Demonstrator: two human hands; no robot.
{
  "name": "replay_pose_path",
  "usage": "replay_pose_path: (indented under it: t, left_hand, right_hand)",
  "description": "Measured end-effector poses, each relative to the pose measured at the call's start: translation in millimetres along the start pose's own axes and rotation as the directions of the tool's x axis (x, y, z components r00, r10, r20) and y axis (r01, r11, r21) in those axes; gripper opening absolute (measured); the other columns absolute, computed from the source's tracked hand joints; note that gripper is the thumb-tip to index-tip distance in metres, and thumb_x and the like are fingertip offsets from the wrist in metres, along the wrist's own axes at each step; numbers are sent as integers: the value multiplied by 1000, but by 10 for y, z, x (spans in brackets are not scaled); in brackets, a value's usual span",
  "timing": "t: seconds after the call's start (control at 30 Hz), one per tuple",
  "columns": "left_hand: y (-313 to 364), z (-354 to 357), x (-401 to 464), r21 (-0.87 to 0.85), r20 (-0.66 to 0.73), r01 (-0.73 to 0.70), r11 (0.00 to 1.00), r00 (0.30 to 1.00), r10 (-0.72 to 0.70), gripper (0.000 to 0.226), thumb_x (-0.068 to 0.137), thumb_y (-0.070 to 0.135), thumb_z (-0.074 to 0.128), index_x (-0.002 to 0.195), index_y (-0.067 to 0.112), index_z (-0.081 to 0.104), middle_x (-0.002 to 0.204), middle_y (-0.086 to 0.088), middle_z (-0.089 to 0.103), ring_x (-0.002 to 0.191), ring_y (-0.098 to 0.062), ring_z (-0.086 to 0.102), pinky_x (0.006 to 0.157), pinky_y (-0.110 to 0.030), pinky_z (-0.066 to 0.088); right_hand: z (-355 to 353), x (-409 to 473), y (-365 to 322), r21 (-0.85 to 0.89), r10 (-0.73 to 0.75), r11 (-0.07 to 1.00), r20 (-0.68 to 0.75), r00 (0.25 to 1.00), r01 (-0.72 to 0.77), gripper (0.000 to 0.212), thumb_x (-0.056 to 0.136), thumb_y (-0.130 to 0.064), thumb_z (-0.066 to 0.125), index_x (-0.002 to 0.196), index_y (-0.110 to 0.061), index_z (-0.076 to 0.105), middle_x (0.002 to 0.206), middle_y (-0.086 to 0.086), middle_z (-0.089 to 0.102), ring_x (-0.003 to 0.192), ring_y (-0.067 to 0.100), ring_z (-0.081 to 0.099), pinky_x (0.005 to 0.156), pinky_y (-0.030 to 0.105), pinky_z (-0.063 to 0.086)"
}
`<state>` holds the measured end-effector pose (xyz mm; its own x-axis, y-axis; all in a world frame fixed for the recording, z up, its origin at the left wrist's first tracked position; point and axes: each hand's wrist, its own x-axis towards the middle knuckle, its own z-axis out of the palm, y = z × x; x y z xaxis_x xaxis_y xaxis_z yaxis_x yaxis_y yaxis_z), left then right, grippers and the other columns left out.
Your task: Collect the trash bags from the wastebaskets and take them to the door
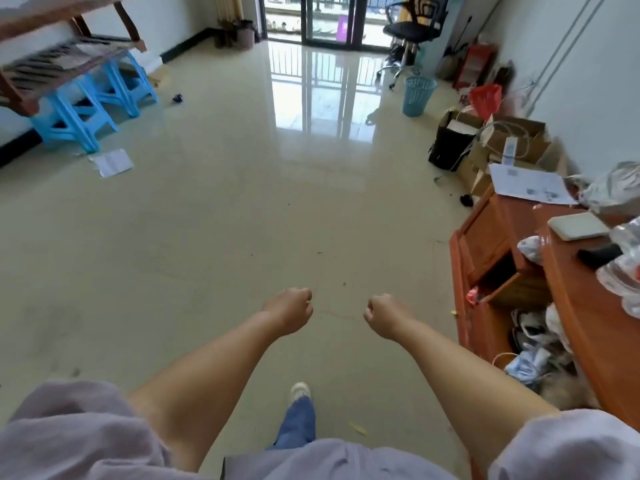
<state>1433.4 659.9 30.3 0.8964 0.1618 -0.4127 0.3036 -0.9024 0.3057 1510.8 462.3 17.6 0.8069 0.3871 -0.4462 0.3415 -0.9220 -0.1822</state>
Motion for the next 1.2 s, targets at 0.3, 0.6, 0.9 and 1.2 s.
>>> replay_pose_path:
  t: [0.3,0.6,0.9,1.2]
  left_hand:
    - [12,-1159,2216,57,68,-62,996,996,58,32,96,25,36,117,12,56,123,-12,60,108,-31,58,92,-39,49]
    - [51,-2063,4637,48,46,6,999,999,-8,32,95,26,37,115,13,58,122,-12,60,107,-31,59,90,-36,49]
    - [92,-3224,6700,-5,-5,105,994,994,-105,32,94,28,38,113,15,60,124,-9,61,110,-30,59,87,-33,46]
    - [-431,-4473,9082,19,-26,136,991,990,-135,32,95,31,37,110,15,61,121,-9,62,108,-28,59,83,-31,45]
  right_hand:
    - [-1191,1973,61,38,83,996,-18,996,-82,35,95,-31,37,108,-12,62,120,12,61,107,32,59,83,34,47]
    - [-2278,4350,425,-8,36,999,23,999,-36,35,94,-31,36,107,-12,62,120,11,62,108,31,60,84,34,48]
    - [-3686,6668,501,-91,-30,995,87,996,38,32,95,-32,38,107,-11,59,120,13,60,108,31,58,84,35,47]
    - [-4826,9180,21,-105,-73,992,34,997,76,31,95,-29,37,108,-11,59,120,11,61,107,30,59,76,30,41]
